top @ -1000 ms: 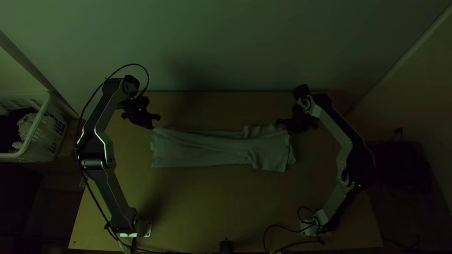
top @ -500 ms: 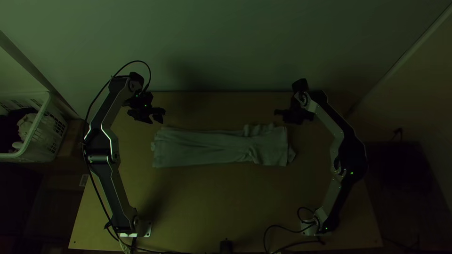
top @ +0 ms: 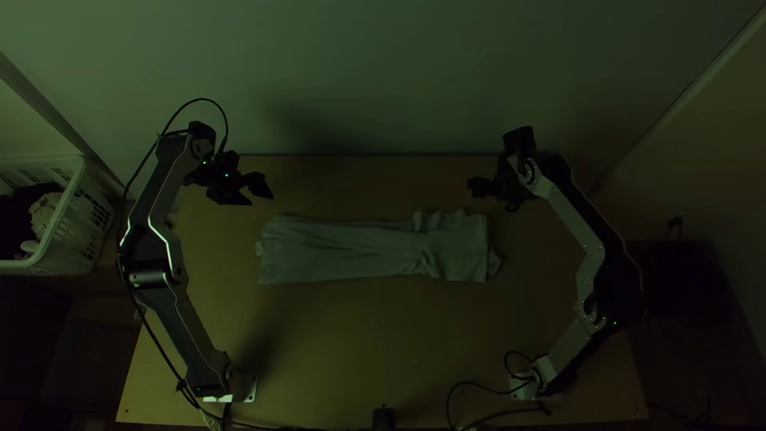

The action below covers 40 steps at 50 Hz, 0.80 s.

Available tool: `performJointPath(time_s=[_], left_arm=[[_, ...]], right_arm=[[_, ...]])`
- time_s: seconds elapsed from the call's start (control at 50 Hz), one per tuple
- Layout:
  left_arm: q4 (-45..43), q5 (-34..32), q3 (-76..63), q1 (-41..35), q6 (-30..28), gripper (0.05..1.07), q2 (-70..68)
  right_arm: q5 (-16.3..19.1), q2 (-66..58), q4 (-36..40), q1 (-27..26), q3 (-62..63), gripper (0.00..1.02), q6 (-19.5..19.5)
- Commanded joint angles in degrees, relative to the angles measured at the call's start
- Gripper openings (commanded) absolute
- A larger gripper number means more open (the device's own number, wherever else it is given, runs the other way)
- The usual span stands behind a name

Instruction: Fold the t-shirt

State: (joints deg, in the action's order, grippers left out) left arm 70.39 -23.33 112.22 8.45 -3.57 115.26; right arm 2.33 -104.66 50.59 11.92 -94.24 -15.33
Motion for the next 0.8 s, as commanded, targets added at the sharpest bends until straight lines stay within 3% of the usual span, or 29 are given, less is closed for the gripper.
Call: performJointPath(time_s=[0.0,0.2,0.3,0.56,0.78], left_arm=[[-2.8,-3.3,-7.46,2.63,-1.44,1.03,-7.24],[-4.38,-9.54,-18.27,7.55,-5.04,1.03,-11.29],[-6.41,-14.37,-24.16,10.36,-6.18,1.03,-13.22],[-14.4,-17.1,-35.85,13.44,-8.47,1.03,-15.51],[-19.59,-19.91,-41.74,13.7,-9.79,1.03,-14.54]], right_arm=[[-0.39,4.03,0.65,-0.41,2.21,0.99,0.39],[-0.13,8.69,0.56,-1.73,2.57,0.99,-0.75],[1.89,10.88,0.3,-2.69,2.3,0.99,-2.07],[8.39,15.8,-3.39,-6.12,0.9,0.99,-6.46],[9.36,18.53,-4.27,-6.91,0.81,0.99,-7.69]])
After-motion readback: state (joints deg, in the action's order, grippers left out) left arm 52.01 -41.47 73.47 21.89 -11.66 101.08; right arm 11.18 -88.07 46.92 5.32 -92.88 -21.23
